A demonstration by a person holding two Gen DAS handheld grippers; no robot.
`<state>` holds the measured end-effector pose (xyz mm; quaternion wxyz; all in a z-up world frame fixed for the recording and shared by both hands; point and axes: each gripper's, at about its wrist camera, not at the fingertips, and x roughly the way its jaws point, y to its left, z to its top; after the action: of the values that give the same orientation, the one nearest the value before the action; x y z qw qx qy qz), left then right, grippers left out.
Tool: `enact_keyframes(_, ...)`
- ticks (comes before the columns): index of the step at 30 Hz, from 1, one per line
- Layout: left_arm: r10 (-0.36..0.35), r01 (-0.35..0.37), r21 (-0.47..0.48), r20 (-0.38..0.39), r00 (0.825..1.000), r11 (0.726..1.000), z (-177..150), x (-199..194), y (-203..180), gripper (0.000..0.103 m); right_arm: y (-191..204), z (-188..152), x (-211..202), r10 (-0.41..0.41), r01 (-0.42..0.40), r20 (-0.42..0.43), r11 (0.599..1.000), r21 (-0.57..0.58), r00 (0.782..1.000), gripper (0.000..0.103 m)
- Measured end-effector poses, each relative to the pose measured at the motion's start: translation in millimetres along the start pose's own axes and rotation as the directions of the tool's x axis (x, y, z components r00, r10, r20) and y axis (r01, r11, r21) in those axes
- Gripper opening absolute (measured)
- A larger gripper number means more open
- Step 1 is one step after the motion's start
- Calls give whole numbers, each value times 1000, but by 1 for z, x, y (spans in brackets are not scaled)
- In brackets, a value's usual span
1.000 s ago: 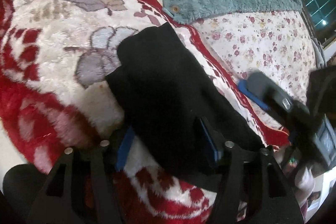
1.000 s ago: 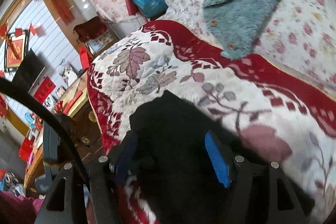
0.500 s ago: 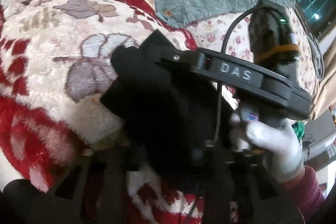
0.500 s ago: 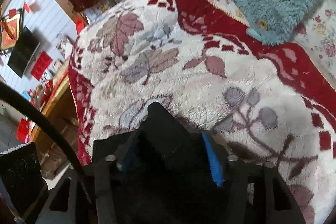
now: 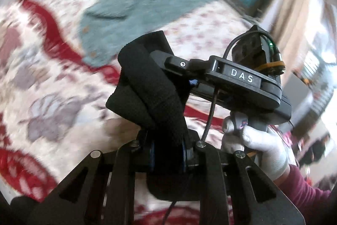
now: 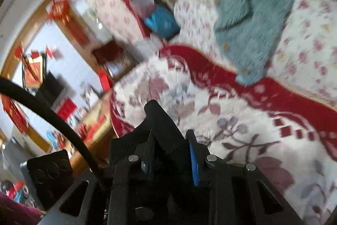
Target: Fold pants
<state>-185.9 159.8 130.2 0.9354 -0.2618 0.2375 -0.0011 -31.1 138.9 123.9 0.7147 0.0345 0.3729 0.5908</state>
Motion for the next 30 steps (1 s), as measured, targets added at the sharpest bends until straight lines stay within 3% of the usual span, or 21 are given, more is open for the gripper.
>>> enact_keyframes(5, -69, 75, 152, -44, 997, 986, -8, 22, -68, 17, -10, -13, -90, -53, 48, 108, 998, 42, 993, 25)
enact_keyframes(11, -97, 133, 218, -166, 981, 967, -38, 67, -123, 17, -52, -55, -161, -140, 110, 164, 977, 181, 977, 26)
enact_keyframes(17, -61, 136, 262, -277, 959, 956, -82, 107, -153, 17, -95, -108, -204, -234, 172, 166, 931, 323, 958, 27)
enact_keyframes(21, -33, 116, 235, -331, 943, 965, -100, 132, -156, 17, -121, -132, -223, -358, 287, 114, 871, 399, 927, 27)
enact_keyframes(23, -22, 101, 211, -349, 937, 972, -102, 138, -159, 21, -128, -140, -233, -439, 375, 59, 822, 429, 896, 32)
enact_keyframes(25, -31, 108, 197, -357, 933, 974, -102, 136, -165, 35, -134, -149, -246, -498, 438, 20, 780, 448, 867, 40)
enact_keyframes(27, -77, 156, 193, -364, 928, 969, -103, 131, -174, 50, -138, -157, -260, -514, 443, 25, 763, 471, 858, 40)
enact_keyframes(30, -142, 231, 198, -381, 913, 953, -99, 119, -185, 52, -136, -170, -284, -517, 421, 48, 744, 518, 855, 41)
